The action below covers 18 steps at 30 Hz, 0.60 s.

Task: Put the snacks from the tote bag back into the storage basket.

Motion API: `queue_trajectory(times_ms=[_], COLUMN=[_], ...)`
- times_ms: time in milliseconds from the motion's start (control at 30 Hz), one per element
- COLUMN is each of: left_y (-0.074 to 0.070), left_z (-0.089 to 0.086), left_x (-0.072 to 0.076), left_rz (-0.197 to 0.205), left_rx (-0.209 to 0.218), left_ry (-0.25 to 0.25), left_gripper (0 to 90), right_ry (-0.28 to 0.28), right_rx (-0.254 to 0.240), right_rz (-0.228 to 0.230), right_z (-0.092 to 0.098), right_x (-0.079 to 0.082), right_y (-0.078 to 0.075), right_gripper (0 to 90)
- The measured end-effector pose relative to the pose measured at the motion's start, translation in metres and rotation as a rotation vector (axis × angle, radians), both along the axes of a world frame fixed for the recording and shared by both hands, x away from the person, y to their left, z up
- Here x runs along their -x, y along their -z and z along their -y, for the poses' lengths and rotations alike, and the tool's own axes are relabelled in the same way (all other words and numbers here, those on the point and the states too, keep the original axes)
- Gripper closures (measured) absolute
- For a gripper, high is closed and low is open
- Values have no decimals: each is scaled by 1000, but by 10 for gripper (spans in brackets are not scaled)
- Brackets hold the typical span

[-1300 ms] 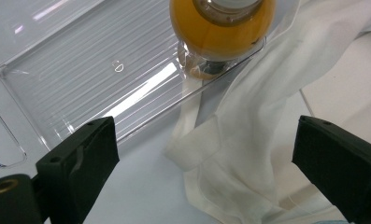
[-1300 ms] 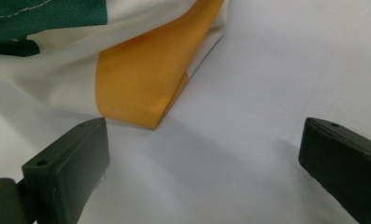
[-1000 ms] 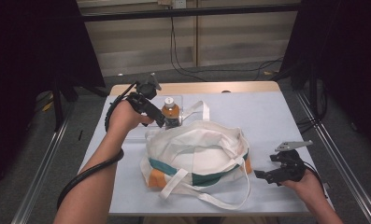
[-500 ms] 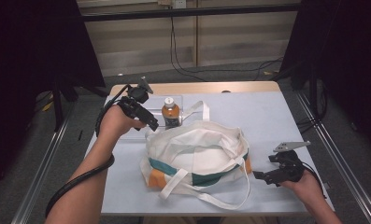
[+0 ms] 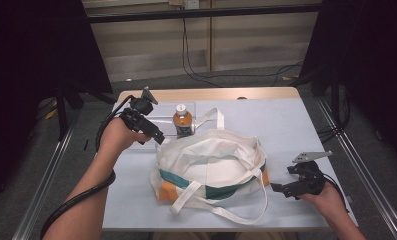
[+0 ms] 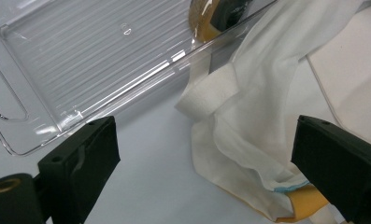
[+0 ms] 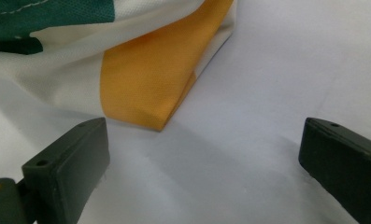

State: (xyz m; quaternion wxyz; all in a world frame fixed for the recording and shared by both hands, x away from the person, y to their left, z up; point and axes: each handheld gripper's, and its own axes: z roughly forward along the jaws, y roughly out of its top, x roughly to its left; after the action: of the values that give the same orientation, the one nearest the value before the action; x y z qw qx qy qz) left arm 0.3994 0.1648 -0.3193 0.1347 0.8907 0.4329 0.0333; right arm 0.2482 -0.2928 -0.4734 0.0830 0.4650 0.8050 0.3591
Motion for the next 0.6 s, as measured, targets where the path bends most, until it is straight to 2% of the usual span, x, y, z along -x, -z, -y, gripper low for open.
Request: queue_trajectory(times_ms=[100, 367, 600], left_y=[3, 14, 16], left_z=[-1, -8, -14], left_x=[1, 6, 10], left_rz=[-4, -13, -9], left_rx=[3, 15, 12], left_ry=[12, 0, -2], left_gripper=[74, 74, 74], right_ry=[1, -4, -3], right_rx=[7, 12, 7], right_rz=[0, -6, -6], right_z=[-1, -1, -1], right_x=[0, 0, 0], right_y=[0, 0, 0], right_gripper=[18, 18, 18])
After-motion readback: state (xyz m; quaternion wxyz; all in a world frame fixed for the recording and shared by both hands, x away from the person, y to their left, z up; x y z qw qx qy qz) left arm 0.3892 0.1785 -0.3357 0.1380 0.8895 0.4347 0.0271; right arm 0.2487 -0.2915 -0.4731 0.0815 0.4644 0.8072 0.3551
